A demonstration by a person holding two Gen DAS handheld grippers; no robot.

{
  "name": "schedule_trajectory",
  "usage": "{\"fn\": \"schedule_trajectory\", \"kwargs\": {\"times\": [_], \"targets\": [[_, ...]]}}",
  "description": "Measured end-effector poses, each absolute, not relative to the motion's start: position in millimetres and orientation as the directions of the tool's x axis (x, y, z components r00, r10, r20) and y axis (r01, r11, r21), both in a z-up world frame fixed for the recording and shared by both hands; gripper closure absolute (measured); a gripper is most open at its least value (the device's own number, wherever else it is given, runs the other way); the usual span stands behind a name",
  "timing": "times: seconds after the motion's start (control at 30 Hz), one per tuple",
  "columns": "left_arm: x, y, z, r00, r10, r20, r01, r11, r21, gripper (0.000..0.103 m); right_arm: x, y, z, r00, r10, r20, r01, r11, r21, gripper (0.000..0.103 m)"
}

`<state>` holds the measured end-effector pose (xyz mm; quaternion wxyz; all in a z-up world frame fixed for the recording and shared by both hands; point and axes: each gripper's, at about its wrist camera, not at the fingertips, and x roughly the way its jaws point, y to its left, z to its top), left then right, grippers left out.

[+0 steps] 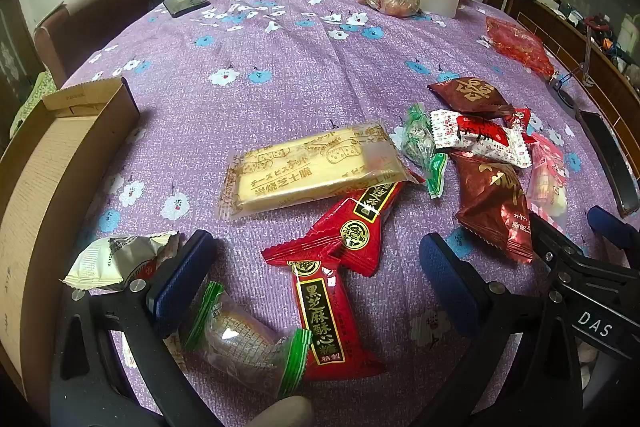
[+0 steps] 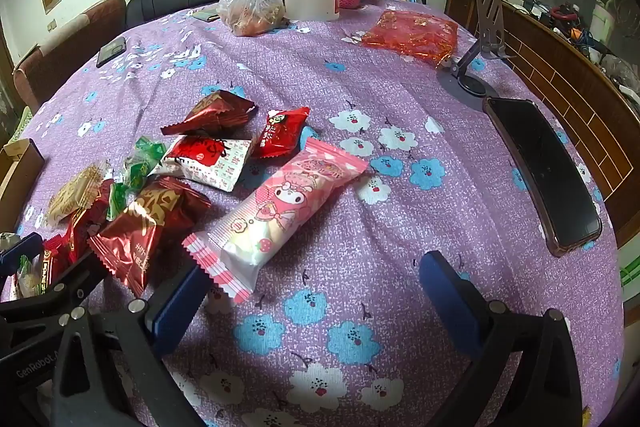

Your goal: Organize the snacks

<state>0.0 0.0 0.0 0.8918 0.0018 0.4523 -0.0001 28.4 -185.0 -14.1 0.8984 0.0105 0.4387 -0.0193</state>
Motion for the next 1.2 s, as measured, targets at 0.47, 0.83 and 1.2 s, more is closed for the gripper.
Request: {"fn": "schedule_trajectory", "kwargs": {"times": [0.47, 0.83, 1.2], "targets": [[0, 0, 0, 0.591, -0.001, -0.806, 0.002, 1.000, 0.001, 0.000, 28, -185, -14, 0.618, -0.026, -0.786, 0.044, 0.999, 0.002, 0.000], [-11, 1, 2, 0.541, -0.004, -0.841, 0.011, 1.000, 0.002, 0.000, 28, -186, -14, 0.617, -0.018, -0.787, 0.034, 0.999, 0.003, 0.000], [-37, 2, 6, 0.545, -0.059, -0.837, 0.080, 0.997, -0.018, 0.006, 30, -185, -14, 0.601, -0.005, -0.799, 0.008, 1.000, 0.000, 0.000]]}}
